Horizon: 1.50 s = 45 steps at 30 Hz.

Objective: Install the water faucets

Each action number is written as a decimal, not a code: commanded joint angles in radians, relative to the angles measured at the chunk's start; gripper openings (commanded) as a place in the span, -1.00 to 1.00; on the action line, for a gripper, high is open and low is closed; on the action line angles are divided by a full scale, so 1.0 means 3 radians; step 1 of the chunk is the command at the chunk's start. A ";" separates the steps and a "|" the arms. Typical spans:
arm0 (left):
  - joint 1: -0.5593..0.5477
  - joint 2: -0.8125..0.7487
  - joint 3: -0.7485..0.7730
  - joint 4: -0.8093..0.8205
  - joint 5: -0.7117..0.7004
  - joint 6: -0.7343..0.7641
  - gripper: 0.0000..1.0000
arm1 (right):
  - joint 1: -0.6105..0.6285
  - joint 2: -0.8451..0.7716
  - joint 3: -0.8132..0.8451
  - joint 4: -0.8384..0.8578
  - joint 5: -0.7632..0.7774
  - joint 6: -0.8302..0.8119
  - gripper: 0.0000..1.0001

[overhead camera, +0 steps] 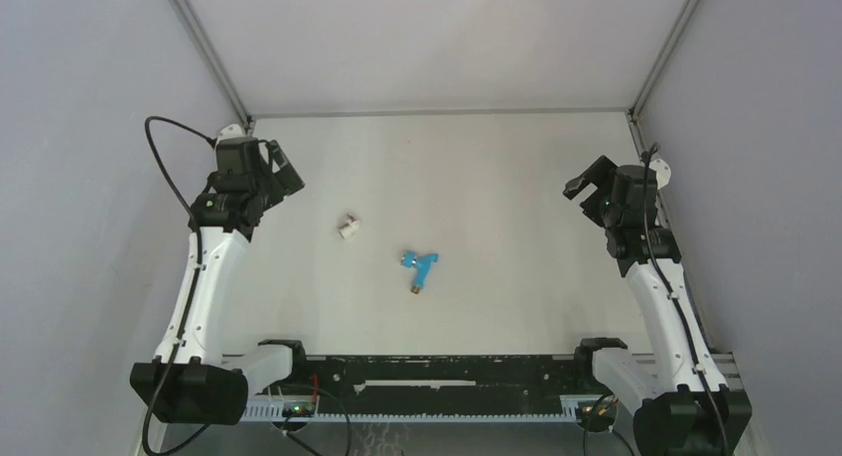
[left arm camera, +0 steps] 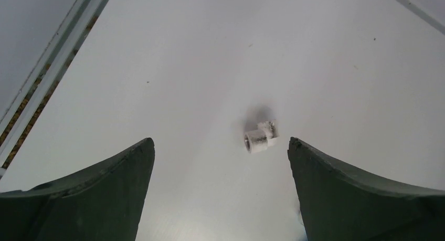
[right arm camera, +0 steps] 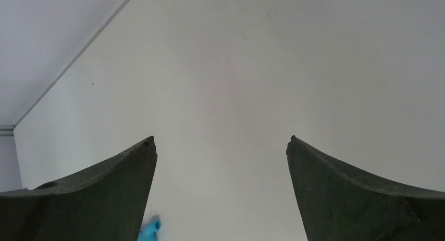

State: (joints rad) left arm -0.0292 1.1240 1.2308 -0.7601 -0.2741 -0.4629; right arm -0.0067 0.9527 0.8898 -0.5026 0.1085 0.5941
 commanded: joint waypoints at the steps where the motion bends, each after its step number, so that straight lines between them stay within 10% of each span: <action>1: 0.0031 -0.0042 -0.0122 0.0127 0.0127 -0.0047 1.00 | 0.0012 -0.0034 -0.0016 0.0305 -0.0036 0.0189 0.99; 8: -0.0001 -0.0067 -0.0471 0.0468 0.1011 0.0048 1.00 | 0.0930 0.0595 0.0231 0.0120 0.0288 0.0110 0.99; 11: -0.0164 -0.0075 -0.0571 0.0495 0.0839 0.0080 1.00 | 0.1122 0.0979 0.0387 0.0002 -0.0301 0.0213 0.99; 23: -0.0399 0.0005 -0.0594 0.0279 0.0395 -0.0063 0.99 | 0.3203 0.1748 0.0556 0.0439 0.0145 -0.0542 0.99; 34: -0.0404 0.0170 -0.0537 0.0297 0.0483 -0.0197 1.00 | 0.3380 0.2936 0.1494 -0.0412 0.0430 0.0347 0.92; 45: -0.0410 0.0131 -0.0553 0.0326 0.0515 -0.0195 1.00 | 0.3261 0.3369 0.1660 -0.0588 0.0541 0.0558 0.29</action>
State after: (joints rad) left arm -0.1501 1.1824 1.0618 -0.6914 -0.1272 -0.5007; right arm 0.9890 1.9511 1.3571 -0.6628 0.2352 0.7109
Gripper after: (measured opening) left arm 0.996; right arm 0.684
